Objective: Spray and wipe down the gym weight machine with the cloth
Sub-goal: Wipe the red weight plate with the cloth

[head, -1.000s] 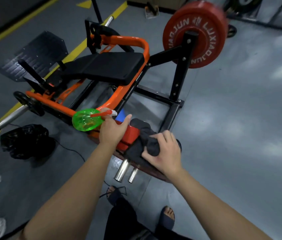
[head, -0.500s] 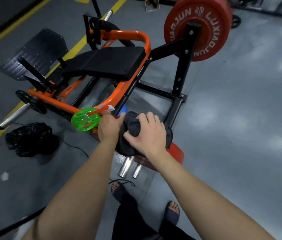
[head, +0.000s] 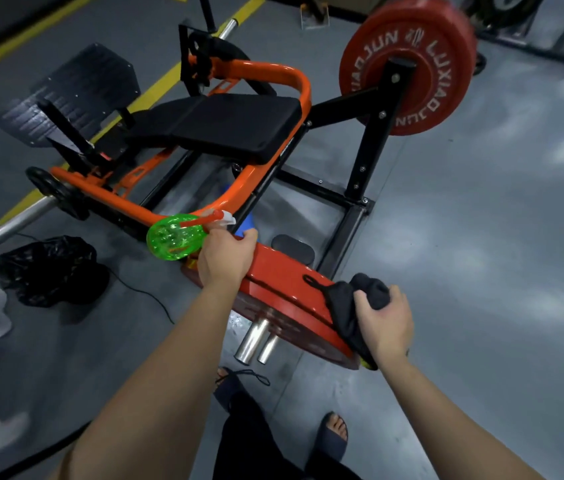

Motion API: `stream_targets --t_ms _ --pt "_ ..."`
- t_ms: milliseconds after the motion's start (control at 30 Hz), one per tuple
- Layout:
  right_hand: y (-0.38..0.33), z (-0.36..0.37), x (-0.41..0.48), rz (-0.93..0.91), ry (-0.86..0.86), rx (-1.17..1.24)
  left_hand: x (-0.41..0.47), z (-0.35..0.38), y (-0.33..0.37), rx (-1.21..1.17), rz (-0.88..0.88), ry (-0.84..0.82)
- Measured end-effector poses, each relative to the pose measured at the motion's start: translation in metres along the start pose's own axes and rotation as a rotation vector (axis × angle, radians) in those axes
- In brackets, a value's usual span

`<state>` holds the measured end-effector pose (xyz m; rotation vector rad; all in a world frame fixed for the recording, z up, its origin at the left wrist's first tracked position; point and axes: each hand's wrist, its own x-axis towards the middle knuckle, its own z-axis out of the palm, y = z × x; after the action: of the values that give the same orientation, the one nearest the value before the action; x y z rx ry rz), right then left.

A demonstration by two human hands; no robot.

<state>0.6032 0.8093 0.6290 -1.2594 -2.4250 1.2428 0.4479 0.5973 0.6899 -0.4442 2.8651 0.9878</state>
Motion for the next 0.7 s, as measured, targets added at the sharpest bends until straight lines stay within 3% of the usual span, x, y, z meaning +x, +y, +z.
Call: stream_targets --t_ms 300,500,700 --pt "-0.088 0.031 -0.033 -0.560 0.115 -0.277 0.031 -0.001 -0.019 -0.092 0.001 -0.061" --pt "-0.102 0.045 -0.034 -0.679 0.143 -0.495 0.051 0.000 -0.034 -0.010 0.021 -0.064" --pt "-0.125 0.053 -0.032 -0.678 0.069 -0.580 0.030 -0.018 -0.013 0.138 0.106 -0.080"
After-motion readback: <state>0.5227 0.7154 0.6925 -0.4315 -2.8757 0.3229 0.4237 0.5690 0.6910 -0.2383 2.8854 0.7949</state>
